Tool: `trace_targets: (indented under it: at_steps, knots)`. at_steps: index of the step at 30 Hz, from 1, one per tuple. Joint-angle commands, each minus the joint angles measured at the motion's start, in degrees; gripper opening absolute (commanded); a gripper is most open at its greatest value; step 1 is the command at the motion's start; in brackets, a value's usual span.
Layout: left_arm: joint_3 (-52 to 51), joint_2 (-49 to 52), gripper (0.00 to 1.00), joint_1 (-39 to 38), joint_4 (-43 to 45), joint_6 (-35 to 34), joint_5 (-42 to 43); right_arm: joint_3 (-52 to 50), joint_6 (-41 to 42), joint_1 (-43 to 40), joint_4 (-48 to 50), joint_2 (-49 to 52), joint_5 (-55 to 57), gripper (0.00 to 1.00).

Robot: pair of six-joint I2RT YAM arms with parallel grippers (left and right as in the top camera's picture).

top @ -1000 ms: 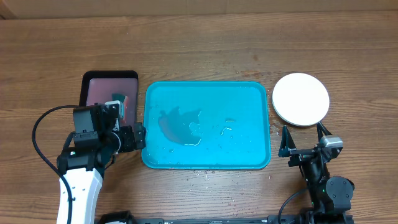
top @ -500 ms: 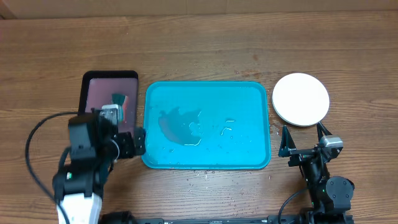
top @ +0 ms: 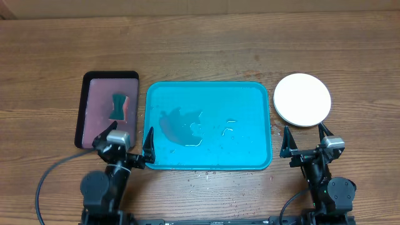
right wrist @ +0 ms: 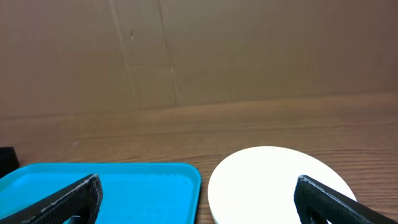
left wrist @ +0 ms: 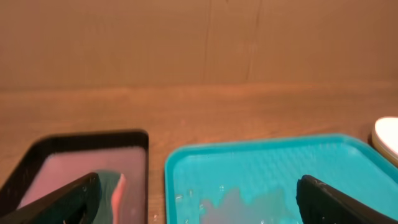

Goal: Clean dirty plates on tray and stack at the side

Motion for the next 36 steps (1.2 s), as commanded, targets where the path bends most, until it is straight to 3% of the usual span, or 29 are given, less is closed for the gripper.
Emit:
trace_targets:
  at_steps: [1, 5, 14, 36]
  knots:
    - [-5.18, -6.23, 1.00, -0.31, 5.05, -2.34, -3.21, -0.57, -0.42, -0.11, 0.35, -0.57, -0.04, 1.00]
    - [-9.22, -10.84, 1.00, -0.31, 11.10, -2.32, -6.82, -0.57, -0.42, -0.11, 0.35, -0.57, -0.04, 1.00]
    - [-9.16, -12.90, 1.00, -0.33, -2.43, -3.78, -10.54, -0.57, -0.42, -0.11, 0.35, -0.57, -0.04, 1.00]
    - [-9.16, -12.81, 1.00, -0.26, -2.21, -3.80, -9.77, -0.57, -0.42, -0.11, 0.35, -0.57, -0.04, 1.00]
